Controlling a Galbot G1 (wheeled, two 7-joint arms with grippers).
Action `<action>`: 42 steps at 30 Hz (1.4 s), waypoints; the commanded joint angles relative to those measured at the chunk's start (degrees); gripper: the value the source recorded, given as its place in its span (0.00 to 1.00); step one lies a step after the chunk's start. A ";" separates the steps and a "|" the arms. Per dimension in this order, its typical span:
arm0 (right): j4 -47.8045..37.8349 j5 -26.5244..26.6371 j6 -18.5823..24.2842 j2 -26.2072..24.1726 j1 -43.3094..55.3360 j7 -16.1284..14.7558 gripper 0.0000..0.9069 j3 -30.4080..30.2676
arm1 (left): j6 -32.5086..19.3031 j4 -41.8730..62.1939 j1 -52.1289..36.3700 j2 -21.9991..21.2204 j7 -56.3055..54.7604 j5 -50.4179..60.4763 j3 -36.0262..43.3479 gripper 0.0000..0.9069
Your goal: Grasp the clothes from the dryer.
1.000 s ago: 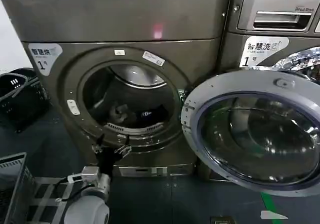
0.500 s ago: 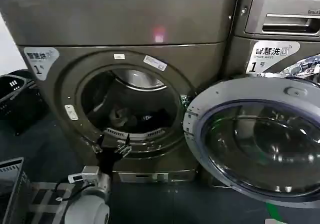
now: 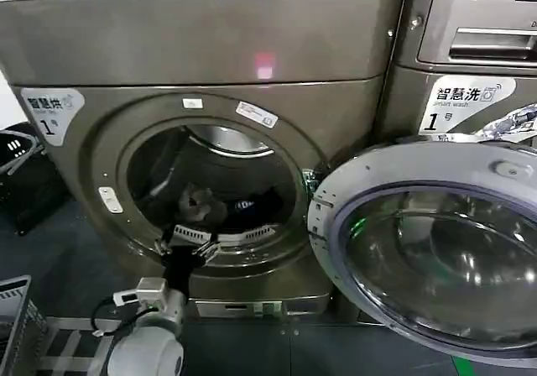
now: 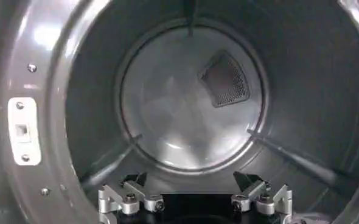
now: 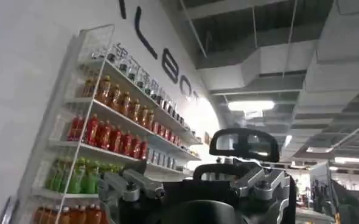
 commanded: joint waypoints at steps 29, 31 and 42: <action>-3.10 0.36 0.67 -2.60 1.80 -0.85 1.00 -0.84 | -3.75 82.74 -63.71 2.40 24.09 4.30 20.36 1.00; -3.25 0.35 0.70 -2.63 1.99 -0.84 1.00 -1.13 | -6.28 88.58 -67.15 2.57 28.68 5.20 25.81 1.00; -4.24 0.05 1.07 -2.90 2.48 -1.04 1.00 -1.23 | -11.40 102.46 -75.22 2.62 50.88 25.53 43.46 1.00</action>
